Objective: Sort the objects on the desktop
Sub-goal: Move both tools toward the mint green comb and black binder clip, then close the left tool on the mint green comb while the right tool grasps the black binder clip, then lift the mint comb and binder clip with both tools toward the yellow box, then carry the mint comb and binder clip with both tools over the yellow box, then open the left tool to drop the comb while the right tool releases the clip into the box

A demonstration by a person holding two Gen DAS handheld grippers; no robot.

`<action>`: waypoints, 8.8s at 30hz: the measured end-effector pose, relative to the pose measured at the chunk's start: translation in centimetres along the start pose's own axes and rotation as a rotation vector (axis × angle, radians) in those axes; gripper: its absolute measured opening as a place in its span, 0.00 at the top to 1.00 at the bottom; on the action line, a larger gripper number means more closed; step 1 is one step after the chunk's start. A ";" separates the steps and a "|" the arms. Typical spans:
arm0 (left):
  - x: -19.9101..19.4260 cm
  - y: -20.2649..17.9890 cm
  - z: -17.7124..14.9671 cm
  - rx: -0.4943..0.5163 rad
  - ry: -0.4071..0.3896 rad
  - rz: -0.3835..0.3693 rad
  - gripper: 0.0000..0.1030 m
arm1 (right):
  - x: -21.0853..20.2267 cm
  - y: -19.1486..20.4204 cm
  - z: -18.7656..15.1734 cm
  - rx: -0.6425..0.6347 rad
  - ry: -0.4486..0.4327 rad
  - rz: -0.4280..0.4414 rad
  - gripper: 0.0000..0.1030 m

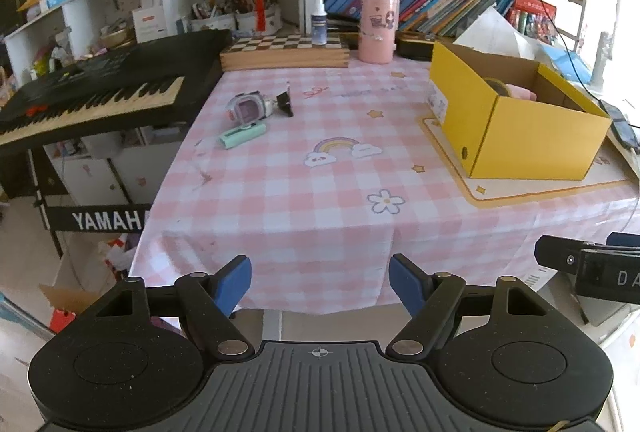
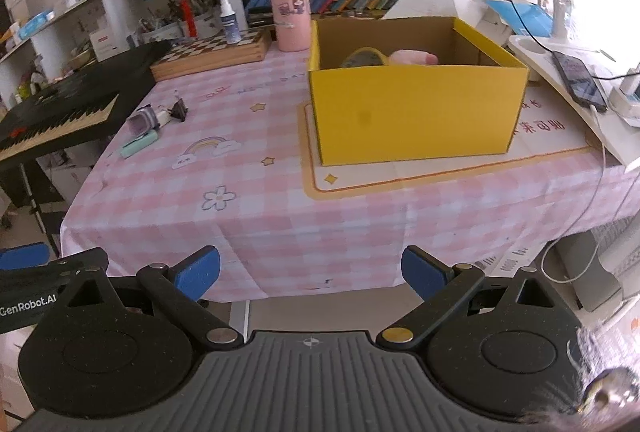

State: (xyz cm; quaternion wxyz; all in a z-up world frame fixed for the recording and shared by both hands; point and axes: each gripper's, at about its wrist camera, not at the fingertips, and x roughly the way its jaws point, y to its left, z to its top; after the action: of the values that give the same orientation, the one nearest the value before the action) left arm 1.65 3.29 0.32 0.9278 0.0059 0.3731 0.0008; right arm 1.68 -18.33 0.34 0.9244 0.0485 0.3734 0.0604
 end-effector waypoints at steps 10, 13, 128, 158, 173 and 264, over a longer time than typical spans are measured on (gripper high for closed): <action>0.1 1.8 -0.2 -0.029 0.010 0.034 0.24 | 0.7 2.1 0.3 -0.054 0.003 0.045 0.05; 0.1 2.4 -0.3 -0.029 0.015 0.046 0.24 | 1.0 2.8 0.4 -0.063 0.007 0.061 0.05; 18.8 8.6 10.8 -0.277 0.061 0.200 0.32 | 32.0 17.8 19.2 -0.424 0.014 0.382 0.96; 6.2 9.3 10.5 -0.248 -0.186 0.019 0.32 | 13.1 11.5 16.8 -0.327 -0.146 0.370 0.98; 1.8 8.9 5.9 -0.183 -0.185 -0.071 0.32 | 6.8 11.2 10.1 -0.261 -0.124 0.309 0.98; 14.6 -23.6 14.7 0.271 -0.077 -0.229 0.31 | 13.4 -16.5 16.5 -0.505 -0.149 0.043 0.98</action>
State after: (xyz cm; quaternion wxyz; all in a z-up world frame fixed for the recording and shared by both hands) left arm 22.31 -20.38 0.53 0.9261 0.0885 0.3321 -0.1555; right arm 24.00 -33.40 0.79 0.9307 -0.1716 0.2761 0.1675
